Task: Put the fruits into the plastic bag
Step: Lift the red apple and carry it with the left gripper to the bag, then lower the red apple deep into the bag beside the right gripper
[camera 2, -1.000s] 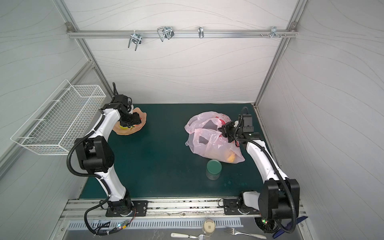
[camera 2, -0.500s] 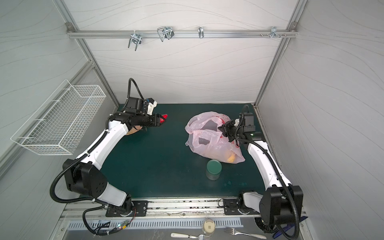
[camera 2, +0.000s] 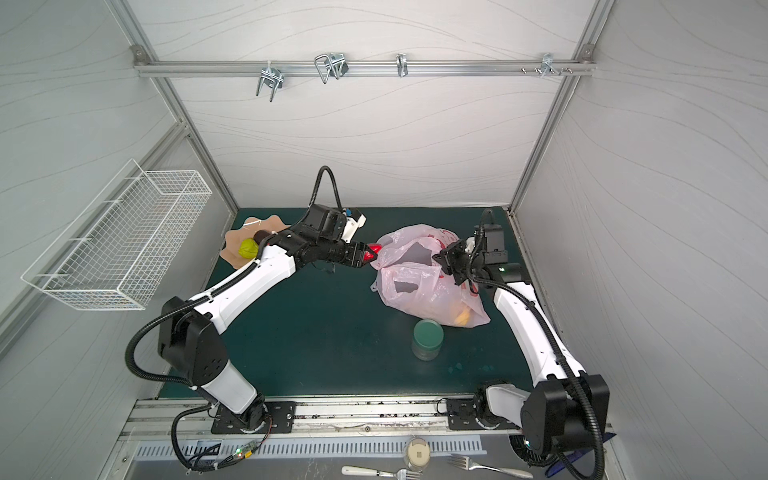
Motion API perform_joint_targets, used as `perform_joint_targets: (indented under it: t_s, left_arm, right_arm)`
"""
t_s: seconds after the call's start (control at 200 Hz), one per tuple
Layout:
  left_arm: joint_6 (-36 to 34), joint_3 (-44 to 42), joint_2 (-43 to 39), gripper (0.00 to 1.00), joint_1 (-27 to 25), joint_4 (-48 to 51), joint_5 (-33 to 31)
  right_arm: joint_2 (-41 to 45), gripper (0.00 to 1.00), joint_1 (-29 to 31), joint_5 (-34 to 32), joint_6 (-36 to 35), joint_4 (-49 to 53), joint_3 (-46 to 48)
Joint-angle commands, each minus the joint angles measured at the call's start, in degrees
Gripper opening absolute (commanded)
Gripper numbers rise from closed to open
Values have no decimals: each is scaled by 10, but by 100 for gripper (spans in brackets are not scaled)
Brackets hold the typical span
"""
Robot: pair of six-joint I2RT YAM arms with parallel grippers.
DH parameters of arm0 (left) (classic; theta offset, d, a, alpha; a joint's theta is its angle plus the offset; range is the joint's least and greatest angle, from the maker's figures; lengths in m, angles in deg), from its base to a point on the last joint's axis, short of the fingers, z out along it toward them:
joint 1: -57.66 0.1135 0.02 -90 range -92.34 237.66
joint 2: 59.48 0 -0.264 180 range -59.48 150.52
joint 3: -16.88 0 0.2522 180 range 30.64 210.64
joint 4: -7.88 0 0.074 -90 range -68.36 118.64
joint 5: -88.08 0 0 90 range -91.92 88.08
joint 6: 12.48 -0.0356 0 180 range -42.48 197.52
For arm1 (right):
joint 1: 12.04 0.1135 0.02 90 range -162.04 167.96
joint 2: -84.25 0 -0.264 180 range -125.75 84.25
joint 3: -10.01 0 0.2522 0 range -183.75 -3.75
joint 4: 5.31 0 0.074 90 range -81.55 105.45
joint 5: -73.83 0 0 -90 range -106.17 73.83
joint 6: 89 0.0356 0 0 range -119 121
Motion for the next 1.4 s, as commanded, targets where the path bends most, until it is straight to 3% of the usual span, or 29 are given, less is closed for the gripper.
perform_joint_targets:
  t_s: [0.0, 0.345, 0.9, 1.396]
  left_arm:
    - [6, 64, 40, 16, -24, -45, -5]
    - [11, 106, 110, 16, -77, -67, 17]
    - [-13, -9, 82, 15, -115, -49, 25]
    - [-76, 129, 207, 14, -133, 60, 26]
  right_arm:
    - [13, 0, 8, -12, -2, 12, -16]
    - [8, 0, 9, -16, -3, 15, -22]
    - [-15, 0, 8, -10, -1, 2, -31]
    - [-13, 0, 10, -15, 4, 0, -29]
